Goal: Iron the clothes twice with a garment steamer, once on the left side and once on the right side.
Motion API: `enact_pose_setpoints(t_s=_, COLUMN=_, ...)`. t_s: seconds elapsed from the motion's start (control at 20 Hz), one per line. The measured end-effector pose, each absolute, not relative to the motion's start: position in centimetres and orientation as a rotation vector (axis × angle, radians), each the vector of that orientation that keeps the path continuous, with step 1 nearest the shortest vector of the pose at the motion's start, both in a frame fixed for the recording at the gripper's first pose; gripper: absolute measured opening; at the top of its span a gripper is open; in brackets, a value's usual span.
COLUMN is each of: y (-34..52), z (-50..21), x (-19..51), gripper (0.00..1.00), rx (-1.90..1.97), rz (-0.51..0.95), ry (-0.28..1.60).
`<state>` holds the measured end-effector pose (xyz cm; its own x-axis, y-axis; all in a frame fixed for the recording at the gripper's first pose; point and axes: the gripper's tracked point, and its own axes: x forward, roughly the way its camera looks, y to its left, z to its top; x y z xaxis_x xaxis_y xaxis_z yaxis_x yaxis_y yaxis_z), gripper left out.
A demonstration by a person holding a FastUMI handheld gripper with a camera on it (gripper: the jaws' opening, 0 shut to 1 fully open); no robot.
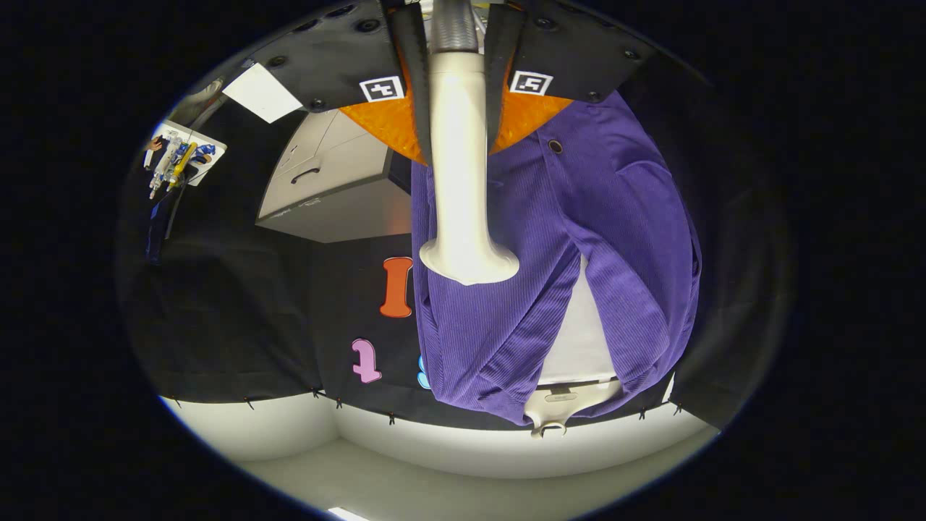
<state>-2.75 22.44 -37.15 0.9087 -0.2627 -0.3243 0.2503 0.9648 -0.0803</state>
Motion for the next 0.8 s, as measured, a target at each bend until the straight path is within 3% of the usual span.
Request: enact_pose_setpoints(t_s=0.8, y=23.8, z=-51.0, x=-9.2, gripper=0.40, rx=-0.065, rz=-0.252, ry=0.562)
